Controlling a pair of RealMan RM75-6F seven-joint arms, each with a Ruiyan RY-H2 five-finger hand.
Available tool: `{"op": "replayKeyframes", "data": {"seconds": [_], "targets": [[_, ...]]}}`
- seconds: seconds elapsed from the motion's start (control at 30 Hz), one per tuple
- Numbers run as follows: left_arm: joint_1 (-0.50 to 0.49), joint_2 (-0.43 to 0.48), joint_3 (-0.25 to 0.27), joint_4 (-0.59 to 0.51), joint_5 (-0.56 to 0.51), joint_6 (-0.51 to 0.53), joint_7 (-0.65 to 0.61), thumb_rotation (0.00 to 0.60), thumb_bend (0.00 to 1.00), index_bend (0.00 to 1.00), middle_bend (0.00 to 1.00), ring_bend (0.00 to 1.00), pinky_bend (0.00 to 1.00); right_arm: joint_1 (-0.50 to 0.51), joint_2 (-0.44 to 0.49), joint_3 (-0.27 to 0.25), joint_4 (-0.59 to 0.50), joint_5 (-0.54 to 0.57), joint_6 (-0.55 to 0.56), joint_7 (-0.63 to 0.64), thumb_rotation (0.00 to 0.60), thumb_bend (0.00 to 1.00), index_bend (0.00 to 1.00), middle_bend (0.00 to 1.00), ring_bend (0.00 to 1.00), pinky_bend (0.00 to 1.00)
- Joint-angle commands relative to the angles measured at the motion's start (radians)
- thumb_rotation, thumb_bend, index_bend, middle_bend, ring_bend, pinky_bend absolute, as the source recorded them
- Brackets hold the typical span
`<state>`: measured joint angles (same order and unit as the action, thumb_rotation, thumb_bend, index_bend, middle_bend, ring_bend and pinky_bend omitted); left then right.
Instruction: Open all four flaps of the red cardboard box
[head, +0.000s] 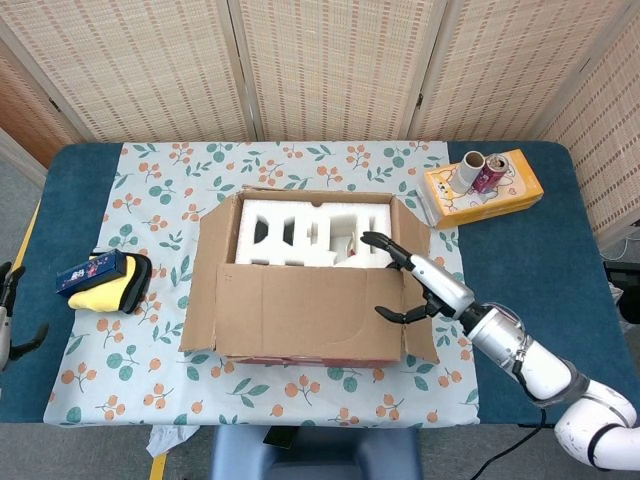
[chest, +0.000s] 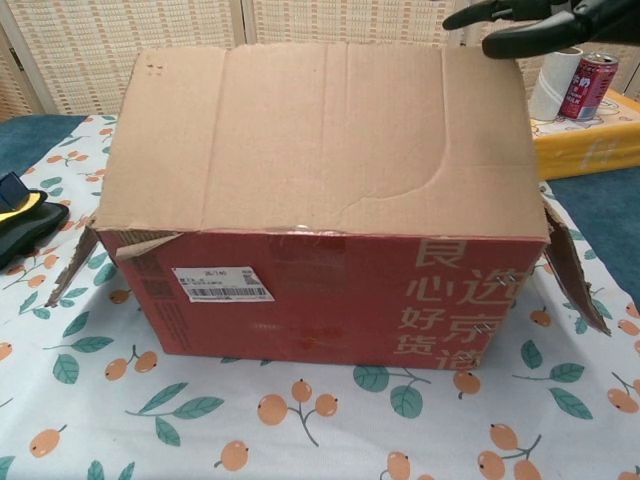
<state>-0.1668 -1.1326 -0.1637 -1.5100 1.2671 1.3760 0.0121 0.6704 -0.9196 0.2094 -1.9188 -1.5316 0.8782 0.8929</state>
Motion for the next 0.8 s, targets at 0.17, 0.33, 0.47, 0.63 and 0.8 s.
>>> {"op": "replayKeyframes", "data": {"seconds": [0.17, 0.33, 0.47, 0.63, 0.8], "targets": [[-0.005, -0.003, 0.000, 0.005, 0.003, -0.002, 0.007, 0.600, 0.38, 0.00, 0.01, 0.00, 0.00, -0.027, 0.049, -0.008, -0.073, -0.034, 0.061, -0.010, 0.600, 0.39, 0.00, 0.00, 0.00, 0.47], [-0.007, -0.007, -0.001, 0.005, 0.001, -0.002, 0.013, 0.600, 0.38, 0.00, 0.01, 0.00, 0.00, -0.054, 0.111, -0.013, -0.162, -0.051, 0.104, -0.063, 0.600, 0.38, 0.00, 0.00, 0.00, 0.48], [-0.009, -0.011, 0.004, 0.004, 0.007, 0.000, 0.029, 0.600, 0.38, 0.00, 0.01, 0.00, 0.00, -0.085, 0.154, -0.025, -0.227, -0.073, 0.145, -0.097, 0.600, 0.39, 0.00, 0.00, 0.00, 0.48], [-0.010, -0.015, 0.004, 0.003, 0.005, 0.003, 0.042, 0.600, 0.38, 0.00, 0.01, 0.00, 0.00, -0.140, 0.211, -0.058, -0.296, -0.130, 0.204, -0.125, 0.600, 0.39, 0.00, 0.00, 0.00, 0.49], [-0.012, -0.021, 0.006, 0.001, 0.007, 0.006, 0.057, 0.600, 0.38, 0.00, 0.01, 0.00, 0.00, -0.179, 0.244, -0.119, -0.325, -0.215, 0.217, -0.095, 0.600, 0.38, 0.00, 0.00, 0.00, 0.50]]}}
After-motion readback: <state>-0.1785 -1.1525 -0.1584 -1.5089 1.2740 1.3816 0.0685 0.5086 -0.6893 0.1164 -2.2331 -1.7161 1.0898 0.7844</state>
